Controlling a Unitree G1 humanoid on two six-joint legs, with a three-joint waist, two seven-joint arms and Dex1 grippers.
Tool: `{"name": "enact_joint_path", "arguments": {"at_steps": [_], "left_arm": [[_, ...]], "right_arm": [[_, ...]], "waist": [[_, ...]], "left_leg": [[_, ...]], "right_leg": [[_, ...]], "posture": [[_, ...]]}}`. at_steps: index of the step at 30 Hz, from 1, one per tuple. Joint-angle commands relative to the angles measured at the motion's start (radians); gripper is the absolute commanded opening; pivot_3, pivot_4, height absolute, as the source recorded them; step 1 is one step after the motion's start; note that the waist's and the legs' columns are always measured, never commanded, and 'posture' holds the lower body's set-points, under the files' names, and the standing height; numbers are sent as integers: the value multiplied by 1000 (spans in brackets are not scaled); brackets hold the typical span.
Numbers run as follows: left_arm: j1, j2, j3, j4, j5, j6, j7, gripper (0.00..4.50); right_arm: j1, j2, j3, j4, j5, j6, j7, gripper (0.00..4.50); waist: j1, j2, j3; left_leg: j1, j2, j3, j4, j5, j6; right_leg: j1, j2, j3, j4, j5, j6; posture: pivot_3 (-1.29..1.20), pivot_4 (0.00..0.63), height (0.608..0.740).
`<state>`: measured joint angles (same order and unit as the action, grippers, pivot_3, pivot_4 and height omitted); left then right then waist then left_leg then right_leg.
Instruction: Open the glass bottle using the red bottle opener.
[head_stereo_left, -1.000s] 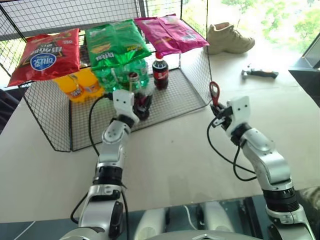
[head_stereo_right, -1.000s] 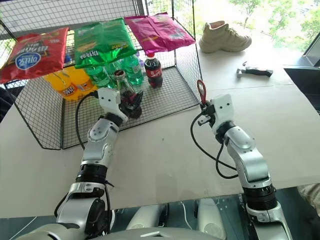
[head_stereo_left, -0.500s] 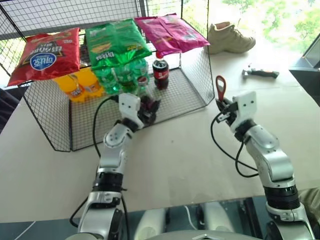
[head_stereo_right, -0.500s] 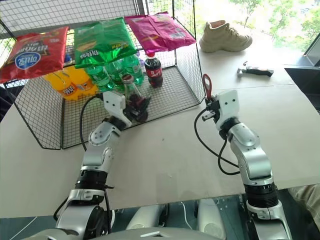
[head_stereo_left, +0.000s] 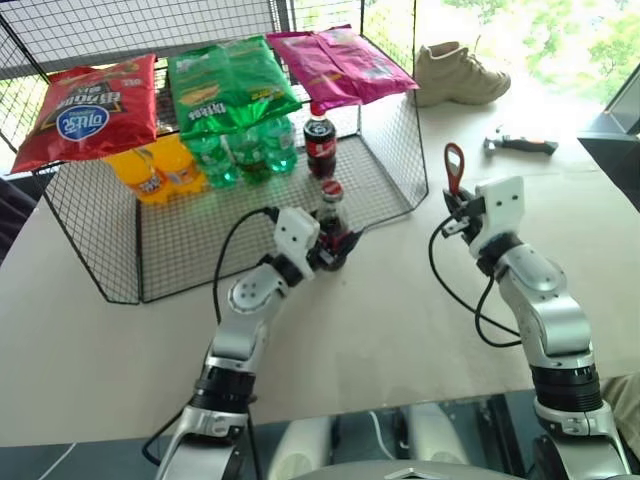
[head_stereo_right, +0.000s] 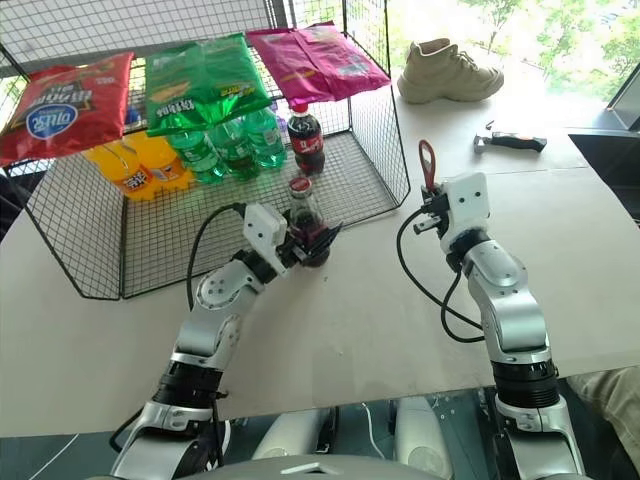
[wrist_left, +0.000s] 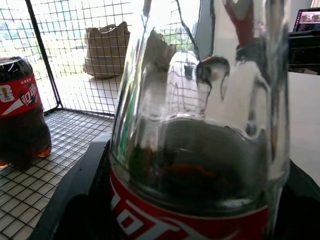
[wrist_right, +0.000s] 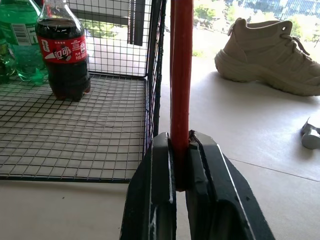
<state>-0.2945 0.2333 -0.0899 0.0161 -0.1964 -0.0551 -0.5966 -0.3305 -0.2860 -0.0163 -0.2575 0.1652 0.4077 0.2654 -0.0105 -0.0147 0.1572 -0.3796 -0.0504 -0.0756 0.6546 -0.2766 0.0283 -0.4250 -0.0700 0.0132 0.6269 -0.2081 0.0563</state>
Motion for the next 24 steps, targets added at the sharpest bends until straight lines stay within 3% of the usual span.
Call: {"name": "enact_joint_path", "arguments": {"at_steps": [1, 24], "left_arm": [[10, -9, -25, -12, -6, -20, -26, 2799], [28, -27, -1, -14, -10, -41, -19, 2799]], "right_arm": [[-7, 3, -16, -41, -3, -25, -7, 0], [15, 12, -14, -55, -7, -16, -17, 0]], "waist": [[0, 0, 0], [0, 1, -1]], "left_leg": [[0, 0, 0, 0, 0, 0], [0, 0, 0, 0, 0, 0]], "right_leg": [[0, 0, 0, 0, 0, 0], [0, 0, 0, 0, 0, 0]], "posture": [[0, 150, 740], [0, 150, 740]]}}
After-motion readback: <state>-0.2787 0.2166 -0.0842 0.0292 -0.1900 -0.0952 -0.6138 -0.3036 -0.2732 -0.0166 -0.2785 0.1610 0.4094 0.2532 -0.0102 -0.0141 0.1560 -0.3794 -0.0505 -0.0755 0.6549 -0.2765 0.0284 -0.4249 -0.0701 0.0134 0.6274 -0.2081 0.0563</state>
